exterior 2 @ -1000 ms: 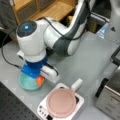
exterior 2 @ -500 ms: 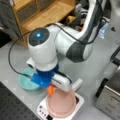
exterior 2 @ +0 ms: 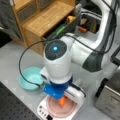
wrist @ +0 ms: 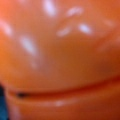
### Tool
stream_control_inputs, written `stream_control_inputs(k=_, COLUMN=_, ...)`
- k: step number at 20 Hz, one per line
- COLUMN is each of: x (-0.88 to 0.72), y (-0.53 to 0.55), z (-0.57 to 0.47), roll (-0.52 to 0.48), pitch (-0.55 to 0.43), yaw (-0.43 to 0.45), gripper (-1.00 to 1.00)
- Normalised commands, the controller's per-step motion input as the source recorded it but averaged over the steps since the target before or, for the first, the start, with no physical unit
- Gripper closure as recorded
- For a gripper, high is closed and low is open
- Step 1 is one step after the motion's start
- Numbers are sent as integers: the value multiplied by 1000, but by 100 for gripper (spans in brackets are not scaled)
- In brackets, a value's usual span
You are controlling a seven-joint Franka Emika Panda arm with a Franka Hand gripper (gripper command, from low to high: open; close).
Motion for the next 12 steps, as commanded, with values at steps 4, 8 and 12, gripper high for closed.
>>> stream_control_inputs(k=4, x=43, y=63, z=25, roll=-231, pitch=-36, yaw=0, gripper=100)
stream_control_inputs(k=8, x=72, y=-22, z=39, roll=-231, pitch=-33, yaw=25, gripper=100)
stream_control_inputs(k=12, x=91, y=-59, z=70, roll=-229, pitch=-22, yaw=49, gripper=100)
